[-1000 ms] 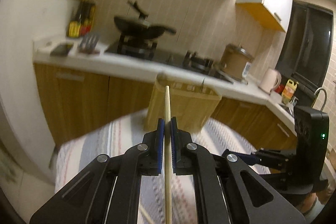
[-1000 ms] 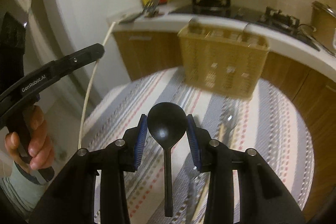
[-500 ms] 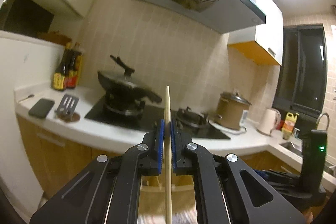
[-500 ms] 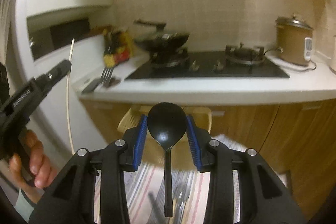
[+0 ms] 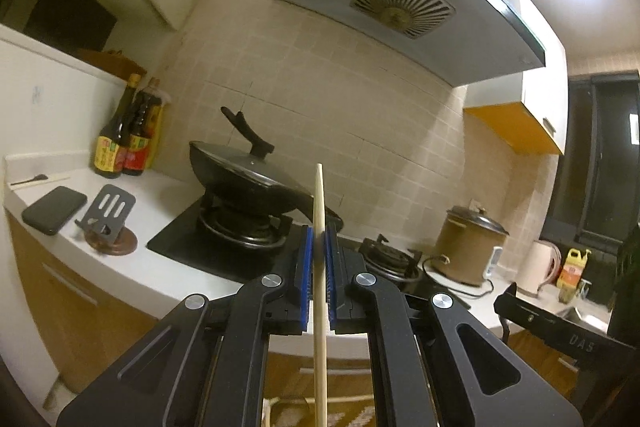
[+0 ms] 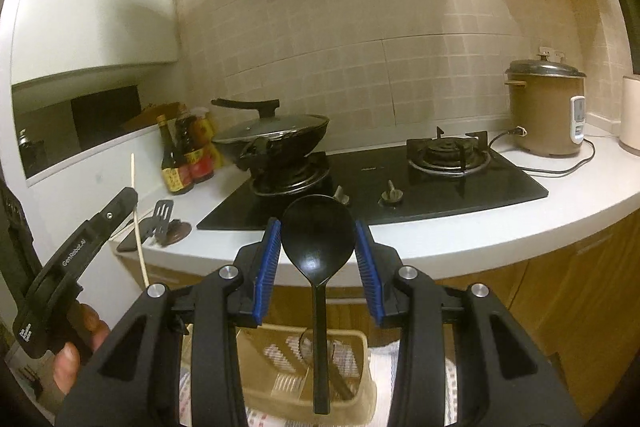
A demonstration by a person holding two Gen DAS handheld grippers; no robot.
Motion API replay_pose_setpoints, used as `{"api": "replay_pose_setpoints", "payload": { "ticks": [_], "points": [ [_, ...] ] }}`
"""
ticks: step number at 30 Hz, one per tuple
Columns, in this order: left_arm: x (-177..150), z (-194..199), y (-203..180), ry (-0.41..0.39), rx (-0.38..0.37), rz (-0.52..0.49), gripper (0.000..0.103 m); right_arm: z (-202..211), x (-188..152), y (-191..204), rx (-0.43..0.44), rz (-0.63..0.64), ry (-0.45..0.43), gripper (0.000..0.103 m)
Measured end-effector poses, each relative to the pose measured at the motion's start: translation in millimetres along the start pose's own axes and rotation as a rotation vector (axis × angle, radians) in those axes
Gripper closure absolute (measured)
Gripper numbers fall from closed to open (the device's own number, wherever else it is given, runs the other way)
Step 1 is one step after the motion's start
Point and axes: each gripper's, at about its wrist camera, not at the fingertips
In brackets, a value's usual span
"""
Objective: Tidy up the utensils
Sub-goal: 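Lift the chopstick and black spoon and lower both into the beige basket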
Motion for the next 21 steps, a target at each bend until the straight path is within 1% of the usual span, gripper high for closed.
{"api": "replay_pose_setpoints", "payload": {
  "ticks": [3,6,12,13,17,21],
  "points": [
    [-3.0,-8.9,4.5,0.003,-0.008,0.007,0.099,-12.9,-1.5,-2.9,-0.005,-0.009,-0.006,0.069],
    [-10.5,-18.1,7.7,0.008,0.009,-0.004,0.099,-21.8,-6.7,-2.1,-0.033,-0.008,-0.027,0.069],
    [-23.8,-24.3,13.9,0.003,0.017,0.011,0.099,-34.8,-20.7,4.7,-0.082,0.053,-0.036,0.069],
    [-27.2,-25.3,14.6,0.000,0.027,0.011,0.099,-37.0,-23.3,5.9,-0.088,0.063,-0.037,0.069],
    [-37.8,-28.3,17.0,0.002,0.043,0.007,0.099,-43.1,-31.9,6.4,-0.095,0.069,-0.044,0.069],
    [-44.9,-25.7,18.0,0.025,0.039,-0.004,0.099,-44.5,-40.4,6.8,-0.082,0.072,-0.040,0.068]
  ]
}}
Point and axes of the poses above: each gripper's, at about its wrist camera, not at the fingertips, and z roughly against the way its jaws point, y to its left, x to its top, and after that the axes turned 1 degree about z, right-handed
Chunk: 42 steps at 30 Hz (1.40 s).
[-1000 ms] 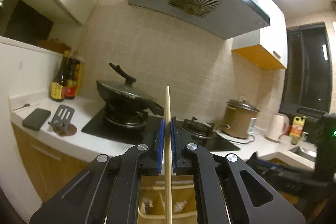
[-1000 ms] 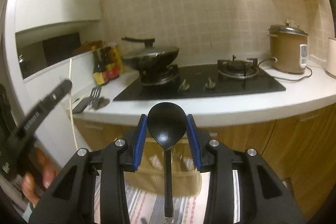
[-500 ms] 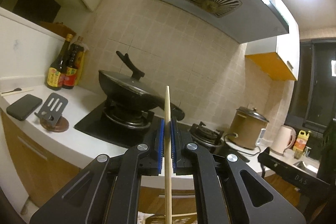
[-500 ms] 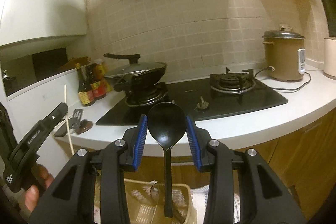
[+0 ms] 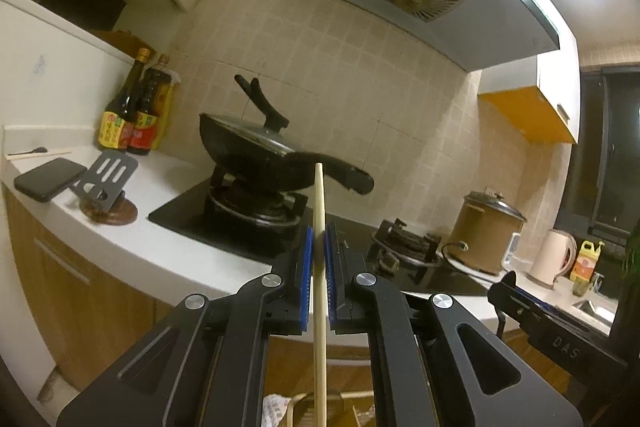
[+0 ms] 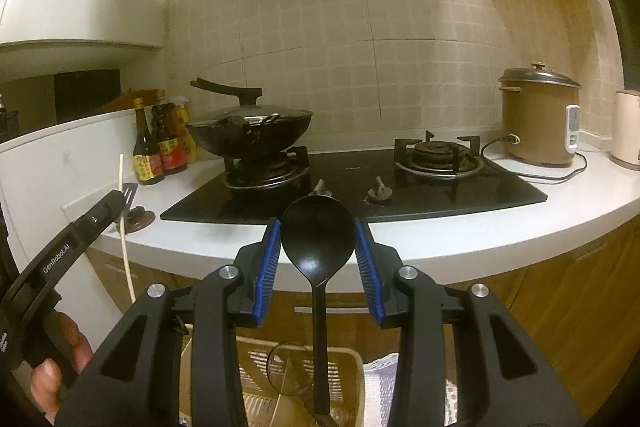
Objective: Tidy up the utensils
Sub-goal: 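Lift the chopstick and black spoon and lower both into the beige basket, then open both tools and move them back to the remaining utensils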
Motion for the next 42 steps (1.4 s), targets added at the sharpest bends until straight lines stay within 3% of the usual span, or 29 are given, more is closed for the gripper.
{"api": "replay_pose_setpoints", "payload": {
  "ticks": [3,5,6,8,10,18,24,27,34,42],
  "points": [
    [-3.0,4.7,-0.3,0.018,-0.014,-0.007,0.099,5.5,-6.4,-0.8,0.017,-0.006,0.012,0.068],
    [-4.4,9.9,-1.2,0.038,-0.023,-0.015,0.098,12.1,-10.1,-2.6,0.041,-0.009,0.037,0.057],
    [-4.4,12.9,-1.8,0.047,-0.032,-0.022,0.095,15.9,-11.2,-3.1,0.047,-0.011,0.038,0.054],
    [-3.1,22.8,-2.1,0.057,-0.047,-0.031,0.084,28.3,-13.8,-6.3,0.051,-0.020,0.037,0.039],
    [-1.6,34.8,0.2,0.054,-0.051,-0.025,0.076,37.9,-15.1,-8.2,0.059,-0.024,0.046,0.038],
    [7.0,80.3,10.5,0.167,-0.076,-0.019,0.076,76.2,-24.2,-8.8,0.071,-0.021,0.183,0.039],
    [-0.7,110.9,17.8,0.331,-0.075,-0.012,0.076,99.0,-43.3,-5.8,0.090,-0.008,0.341,0.039],
    [-11.7,123.5,20.1,0.442,-0.039,-0.025,0.076,107.8,-52.8,-5.0,0.090,0.001,0.409,0.039],
    [-67.6,150.2,37.8,0.782,0.023,-0.001,0.076,101.6,-91.2,1.2,0.124,0.030,0.637,0.039],
    [-130.6,178.2,51.8,0.977,0.087,-0.027,0.076,96.5,-133.8,17.7,0.172,0.081,0.773,0.043]
  ]
}}
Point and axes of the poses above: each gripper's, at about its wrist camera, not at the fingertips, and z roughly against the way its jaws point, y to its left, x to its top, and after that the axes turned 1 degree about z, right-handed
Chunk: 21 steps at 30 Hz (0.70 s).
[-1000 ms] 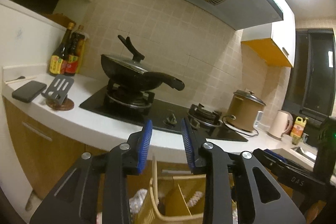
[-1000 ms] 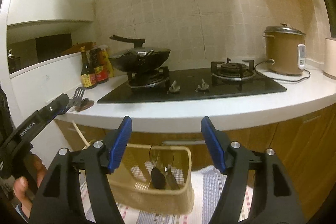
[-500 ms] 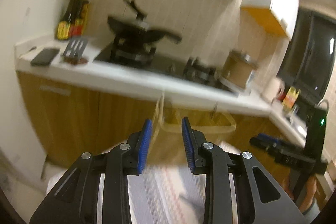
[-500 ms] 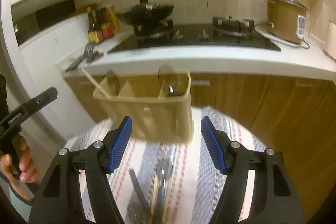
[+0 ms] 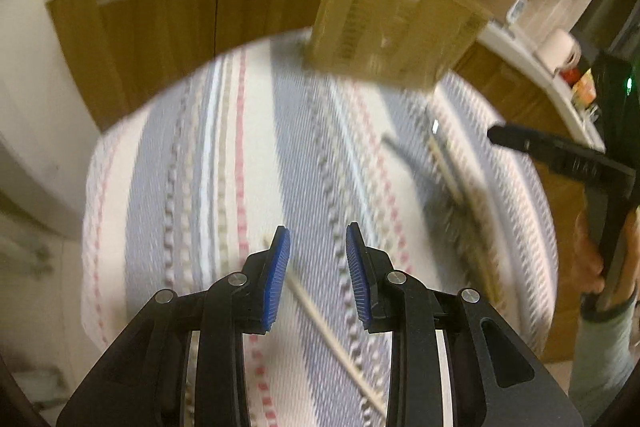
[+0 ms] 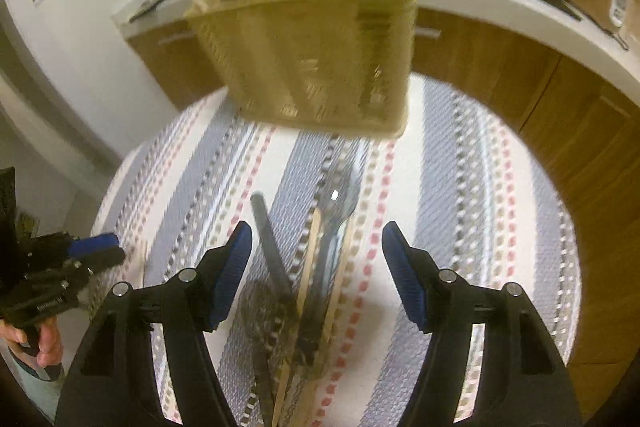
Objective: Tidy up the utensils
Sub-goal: 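Open both tools and move them back to the remaining utensils, then grasp another wooden chopstick with the left tool while the right tool grasps the metal knife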
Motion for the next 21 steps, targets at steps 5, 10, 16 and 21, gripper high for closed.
{"api": "replay_pose_setpoints", "payload": {
  "ticks": [5,10,16,21],
  "points": [
    [-19.7,-18.8,1.4,0.081,0.006,0.016,0.076,-27.0,-6.1,17.0,0.065,0.061,0.116,0.066],
    [-25.4,-22.1,-1.8,0.084,0.021,0.000,0.076,-45.3,-8.0,36.3,0.081,0.117,0.181,0.066],
    [-25.0,-21.2,-8.1,0.094,0.032,-0.011,0.076,-64.9,-2.0,49.8,0.052,0.170,0.222,0.066],
    [-18.9,-29.2,-22.8,0.106,0.057,-0.055,0.076,-77.8,-0.9,63.6,0.014,0.231,0.258,0.066]
  ]
}}
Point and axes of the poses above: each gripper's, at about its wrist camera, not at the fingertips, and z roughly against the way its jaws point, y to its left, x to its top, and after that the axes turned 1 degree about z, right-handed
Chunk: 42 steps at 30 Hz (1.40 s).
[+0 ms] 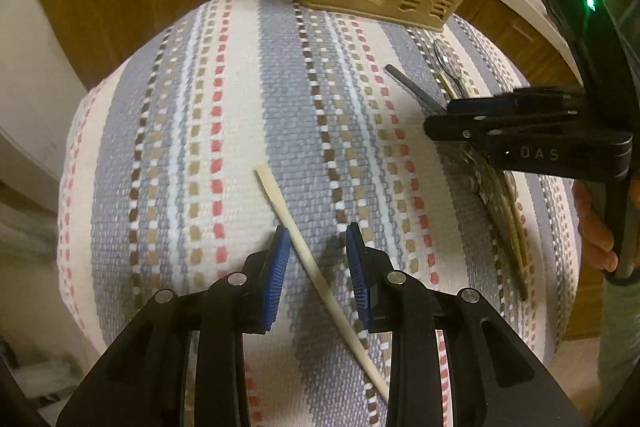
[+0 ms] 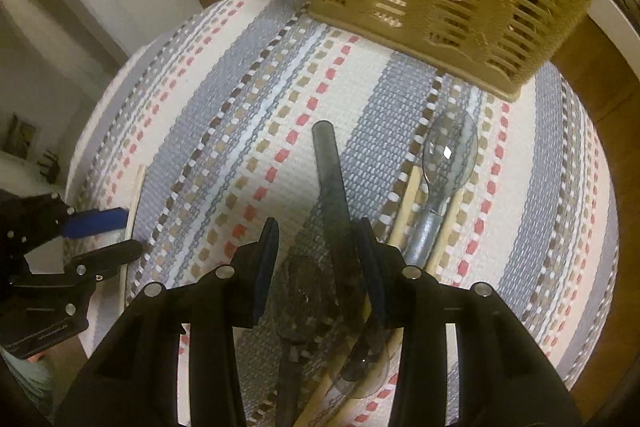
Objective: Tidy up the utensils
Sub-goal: 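Grasp another wooden chopstick with the left tool while the right tool grasps the metal knife, then lift the chopstick and metal utensil and lower both into the beige basket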
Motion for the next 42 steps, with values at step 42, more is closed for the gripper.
{"api": "replay_pose_setpoints", "payload": {
  "ticks": [42],
  "points": [
    [32.0,-19.6,-22.6,0.127,0.024,-0.132,0.095,4.0,-7.4,-19.4,0.029,-0.056,-0.002,0.092]
  ]
}}
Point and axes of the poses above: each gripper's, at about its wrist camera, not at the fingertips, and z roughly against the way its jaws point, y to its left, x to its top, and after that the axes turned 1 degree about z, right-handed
